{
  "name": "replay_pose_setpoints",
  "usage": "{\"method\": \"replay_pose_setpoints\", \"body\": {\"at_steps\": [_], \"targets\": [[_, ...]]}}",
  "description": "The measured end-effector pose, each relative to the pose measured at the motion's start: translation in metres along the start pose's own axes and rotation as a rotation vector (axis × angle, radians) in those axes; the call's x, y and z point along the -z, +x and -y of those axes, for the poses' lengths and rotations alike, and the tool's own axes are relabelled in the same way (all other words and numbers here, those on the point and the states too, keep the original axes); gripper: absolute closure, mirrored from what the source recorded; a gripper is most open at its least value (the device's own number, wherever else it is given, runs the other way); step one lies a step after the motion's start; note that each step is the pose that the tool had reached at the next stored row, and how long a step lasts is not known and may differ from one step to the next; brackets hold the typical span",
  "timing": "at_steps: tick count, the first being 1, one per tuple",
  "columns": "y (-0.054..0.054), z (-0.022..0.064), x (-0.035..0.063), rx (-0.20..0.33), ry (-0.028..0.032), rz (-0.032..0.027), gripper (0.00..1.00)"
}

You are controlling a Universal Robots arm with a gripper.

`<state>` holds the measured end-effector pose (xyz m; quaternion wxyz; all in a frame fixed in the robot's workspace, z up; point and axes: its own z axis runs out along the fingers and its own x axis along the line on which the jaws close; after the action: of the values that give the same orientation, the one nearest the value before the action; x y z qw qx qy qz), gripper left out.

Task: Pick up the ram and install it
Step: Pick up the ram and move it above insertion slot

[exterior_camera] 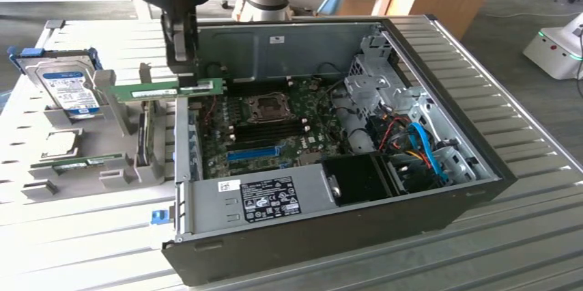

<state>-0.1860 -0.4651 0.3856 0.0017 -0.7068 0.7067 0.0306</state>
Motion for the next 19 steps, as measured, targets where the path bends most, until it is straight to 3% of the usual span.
{"method": "replay_pose_setpoints", "body": {"at_steps": [19], "targets": [[0.0,0.0445,0.0018,0.002,-0.004,-0.0001,0.88]]}}
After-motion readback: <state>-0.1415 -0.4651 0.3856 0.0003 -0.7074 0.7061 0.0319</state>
